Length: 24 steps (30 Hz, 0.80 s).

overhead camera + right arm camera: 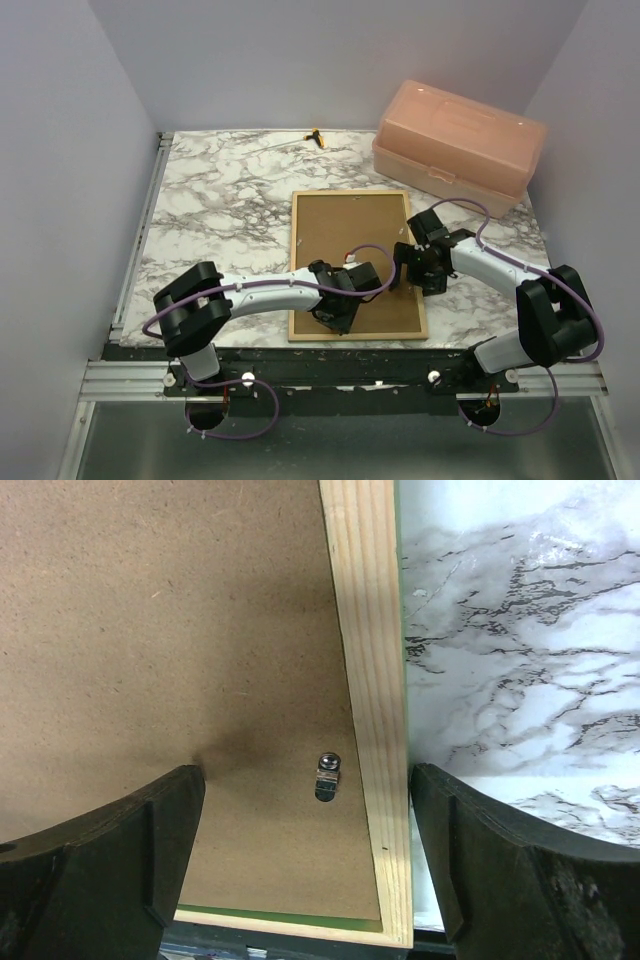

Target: Put the photo into the frame

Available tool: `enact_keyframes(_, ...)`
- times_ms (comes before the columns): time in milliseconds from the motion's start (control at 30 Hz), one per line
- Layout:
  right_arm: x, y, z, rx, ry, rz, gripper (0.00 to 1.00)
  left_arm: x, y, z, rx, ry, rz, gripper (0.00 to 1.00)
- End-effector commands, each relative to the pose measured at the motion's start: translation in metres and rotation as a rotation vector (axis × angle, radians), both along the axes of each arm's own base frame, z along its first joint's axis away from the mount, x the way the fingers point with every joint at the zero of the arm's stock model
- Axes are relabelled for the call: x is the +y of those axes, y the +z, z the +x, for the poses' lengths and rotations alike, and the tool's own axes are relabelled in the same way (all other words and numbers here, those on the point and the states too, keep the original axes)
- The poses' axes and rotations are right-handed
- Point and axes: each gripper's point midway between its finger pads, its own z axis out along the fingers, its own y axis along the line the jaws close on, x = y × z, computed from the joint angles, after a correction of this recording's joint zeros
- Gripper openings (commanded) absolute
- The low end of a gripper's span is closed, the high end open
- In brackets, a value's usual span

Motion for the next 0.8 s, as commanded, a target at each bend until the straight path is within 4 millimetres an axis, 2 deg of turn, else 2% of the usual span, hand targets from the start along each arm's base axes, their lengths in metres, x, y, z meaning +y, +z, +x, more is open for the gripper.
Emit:
enact_keyframes(0,-0.002,-0.004,-0.001,0.006,-0.021,-0.008,0.90,0.025,-0.001,0.009,-0.063,0.050,0.140,0.32)
enact_keyframes(100,-0.003,-0.007,-0.002,0.014,-0.025,-0.014,0.83,0.029,-0.003,0.010,-0.069,0.051,0.170,0.29)
enact_keyframes(300,-0.003,-0.010,-0.003,0.021,-0.029,-0.016,0.82,0.033,-0.005,0.012,-0.075,0.056,0.192,0.27)
enact_keyframes(467,-0.003,-0.009,-0.002,0.017,-0.026,-0.011,0.81,0.022,0.010,0.011,-0.087,0.036,0.110,0.27)
enact_keyframes(633,-0.001,-0.010,-0.004,0.021,-0.021,0.001,0.82,0.003,0.030,0.007,-0.080,0.012,-0.023,0.31)
enact_keyframes(767,0.000,-0.012,-0.005,0.025,-0.019,0.001,0.81,-0.007,0.032,0.002,-0.065,-0.013,-0.042,0.34)
